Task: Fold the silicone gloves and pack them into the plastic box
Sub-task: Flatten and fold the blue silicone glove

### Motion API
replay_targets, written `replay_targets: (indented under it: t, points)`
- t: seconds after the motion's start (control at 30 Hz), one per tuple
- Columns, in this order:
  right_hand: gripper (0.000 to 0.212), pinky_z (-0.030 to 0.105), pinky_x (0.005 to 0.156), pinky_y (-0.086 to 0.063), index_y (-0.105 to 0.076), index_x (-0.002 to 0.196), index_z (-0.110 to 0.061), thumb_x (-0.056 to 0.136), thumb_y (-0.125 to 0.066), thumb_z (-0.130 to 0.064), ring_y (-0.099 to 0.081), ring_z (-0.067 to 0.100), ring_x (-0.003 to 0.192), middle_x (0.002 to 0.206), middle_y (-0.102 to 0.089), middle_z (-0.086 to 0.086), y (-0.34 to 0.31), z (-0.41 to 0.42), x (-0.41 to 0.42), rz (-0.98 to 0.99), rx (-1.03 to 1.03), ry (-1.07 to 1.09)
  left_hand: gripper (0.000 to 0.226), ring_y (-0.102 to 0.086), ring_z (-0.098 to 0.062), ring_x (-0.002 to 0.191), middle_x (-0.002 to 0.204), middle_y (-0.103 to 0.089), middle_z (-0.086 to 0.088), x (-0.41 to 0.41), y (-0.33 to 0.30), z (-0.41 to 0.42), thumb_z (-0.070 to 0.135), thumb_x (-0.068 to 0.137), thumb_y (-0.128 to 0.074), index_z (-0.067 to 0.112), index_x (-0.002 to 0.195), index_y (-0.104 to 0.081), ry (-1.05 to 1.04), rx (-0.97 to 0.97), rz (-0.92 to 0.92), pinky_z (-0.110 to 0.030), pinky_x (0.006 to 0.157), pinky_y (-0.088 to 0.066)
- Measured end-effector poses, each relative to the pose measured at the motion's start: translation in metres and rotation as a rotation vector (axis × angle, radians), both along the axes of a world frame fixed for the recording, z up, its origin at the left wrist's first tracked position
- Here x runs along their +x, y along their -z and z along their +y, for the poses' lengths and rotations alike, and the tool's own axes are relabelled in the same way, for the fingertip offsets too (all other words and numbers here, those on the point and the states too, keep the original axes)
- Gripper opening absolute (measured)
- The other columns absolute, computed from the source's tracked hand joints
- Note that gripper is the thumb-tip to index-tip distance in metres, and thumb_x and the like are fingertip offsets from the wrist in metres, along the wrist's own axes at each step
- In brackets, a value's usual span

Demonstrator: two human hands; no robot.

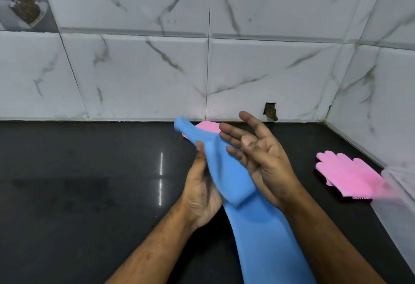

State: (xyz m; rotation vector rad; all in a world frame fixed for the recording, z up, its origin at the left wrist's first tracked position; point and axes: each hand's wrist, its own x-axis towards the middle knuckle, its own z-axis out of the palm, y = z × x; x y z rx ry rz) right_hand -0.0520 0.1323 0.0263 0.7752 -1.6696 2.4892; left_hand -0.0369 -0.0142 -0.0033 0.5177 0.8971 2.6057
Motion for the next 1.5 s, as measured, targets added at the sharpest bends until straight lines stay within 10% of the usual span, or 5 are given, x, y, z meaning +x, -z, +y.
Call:
replay_targets:
  t: [0.23, 0.6, 1.03, 1.27, 1.5]
  points:
    - [0.027, 0.025, 0.098, -0.050, -0.065, 0.124, -0.032, 0.098, -0.068, -0.027, -0.064, 0.007, 0.113, 0.115, -0.069, -0.016, 0.001, 0.015, -0.003, 0.274, 0.625, 0.799, 0.107, -0.050, -0.046, 0.140, 0.154, -0.050, -0.023, -0.003, 0.007, -0.005, 0.088, 0.080, -0.046, 0.010, 0.153, -0.047, 0.081, -0.037, 0.066, -0.081, 0.105, -0.036]
    - [0.033, 0.044, 0.091, -0.061, -0.064, 0.126, -0.013, 0.093, -0.069, -0.013, -0.074, 0.032, 0.107, 0.121, -0.074, 0.014, -0.004, 0.026, 0.009, -0.507, 0.344, -0.023, 0.072, -0.057, -0.044, 0.135, 0.141, -0.060, -0.031, -0.016, 0.009, -0.022, 0.060, 0.091, -0.067, 0.006, 0.138, -0.063, -0.078, -0.194, -0.142, -0.056, 0.119, -0.038]
    - [0.064, 0.041, 0.095, -0.058, -0.059, 0.129, -0.016, 0.085, -0.065, -0.061, -0.074, 0.021, 0.108, 0.116, -0.077, 0.005, 0.002, 0.026, 0.002, -0.529, 0.429, 0.072, 0.036, -0.076, -0.033, 0.103, 0.118, -0.076, -0.019, -0.012, 0.013, -0.010, 0.033, 0.092, -0.063, 0.009, 0.113, -0.080, -0.031, -0.190, -0.360, -0.040, 0.081, -0.063]
    - [0.040, 0.043, 0.093, -0.060, -0.063, 0.128, -0.009, 0.094, -0.068, -0.029, -0.073, 0.031, 0.107, 0.124, -0.073, 0.016, -0.004, 0.049, 0.003, -0.612, 0.384, -0.101, 0.067, -0.044, -0.041, 0.146, 0.153, -0.050, -0.026, 0.007, 0.008, 0.005, 0.045, 0.100, -0.063, 0.001, 0.148, -0.052, 0.098, -0.173, -0.273, -0.049, 0.125, -0.027]
    - [0.041, 0.037, 0.088, -0.059, -0.066, 0.135, -0.010, 0.093, -0.065, -0.013, -0.070, 0.028, 0.112, 0.135, -0.067, 0.017, 0.005, 0.084, 0.014, -0.564, 0.304, -0.218, 0.084, -0.068, -0.038, 0.116, 0.143, -0.060, -0.025, 0.014, -0.001, 0.006, 0.063, 0.083, -0.072, 0.006, 0.144, -0.059, 0.287, -0.154, -0.048, -0.037, 0.066, -0.063]
